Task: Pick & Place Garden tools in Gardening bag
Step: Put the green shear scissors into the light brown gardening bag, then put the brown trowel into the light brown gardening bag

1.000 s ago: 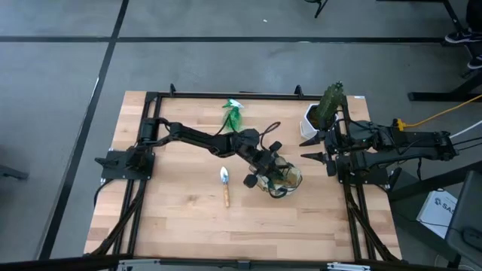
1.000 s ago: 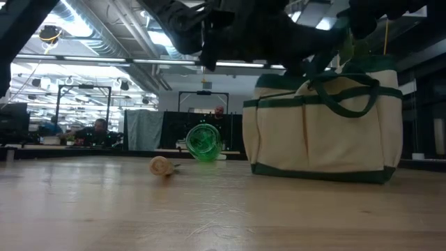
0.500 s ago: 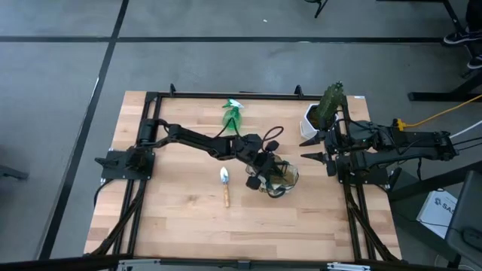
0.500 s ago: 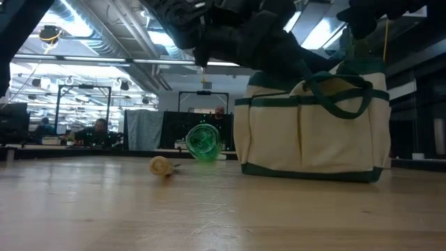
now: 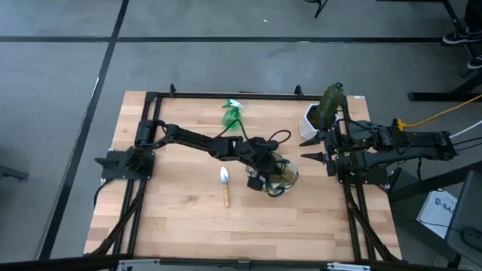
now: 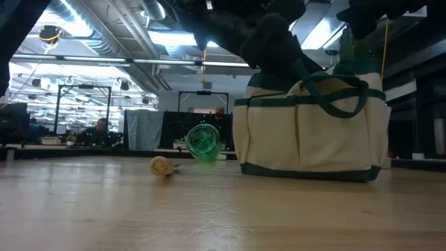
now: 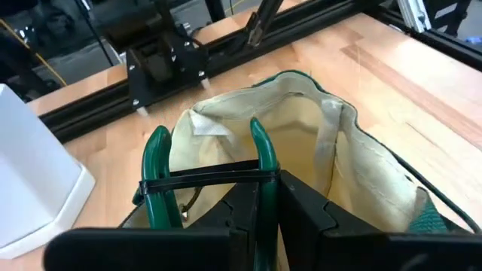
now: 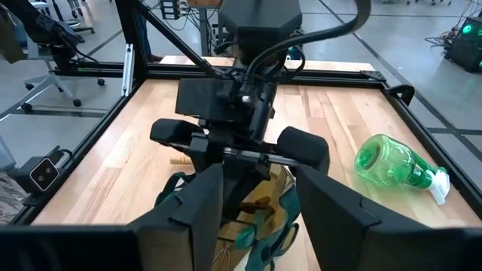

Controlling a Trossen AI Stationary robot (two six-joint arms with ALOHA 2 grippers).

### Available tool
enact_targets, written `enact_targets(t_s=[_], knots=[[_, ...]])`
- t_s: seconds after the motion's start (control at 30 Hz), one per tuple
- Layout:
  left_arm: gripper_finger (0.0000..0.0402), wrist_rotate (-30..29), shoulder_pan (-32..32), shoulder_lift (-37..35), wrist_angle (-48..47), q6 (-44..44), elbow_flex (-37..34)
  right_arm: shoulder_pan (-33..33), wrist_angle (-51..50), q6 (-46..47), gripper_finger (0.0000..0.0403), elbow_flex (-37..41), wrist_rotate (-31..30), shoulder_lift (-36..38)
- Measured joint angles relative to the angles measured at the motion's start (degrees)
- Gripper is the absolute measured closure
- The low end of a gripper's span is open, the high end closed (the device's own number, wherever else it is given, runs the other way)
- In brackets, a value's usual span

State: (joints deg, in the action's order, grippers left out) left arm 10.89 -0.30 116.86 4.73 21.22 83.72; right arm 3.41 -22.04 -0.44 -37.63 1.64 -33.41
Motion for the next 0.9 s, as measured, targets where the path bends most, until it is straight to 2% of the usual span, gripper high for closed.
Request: enact_targets(t_s=[0.23, 0.67, 0.9], knots=[[0.0351, -5.0, -0.3, 0.0, -0.9, -0.5, 0.6, 0.0, 0.0, 0.0, 0.0231, 0.0, 0.0, 0.0], [0.0253, -6.9, -0.5, -2.6, -4.7, -2.5, 0.6, 0.0, 0.0, 0.0, 0.0231, 0.0, 0.0, 0.0], [0.0231, -7.3, -0.5, -8.0, -8.8, -2.5, 0.6, 0.0, -0.2, 0.0, 0.0231, 0.0, 0.0, 0.0]])
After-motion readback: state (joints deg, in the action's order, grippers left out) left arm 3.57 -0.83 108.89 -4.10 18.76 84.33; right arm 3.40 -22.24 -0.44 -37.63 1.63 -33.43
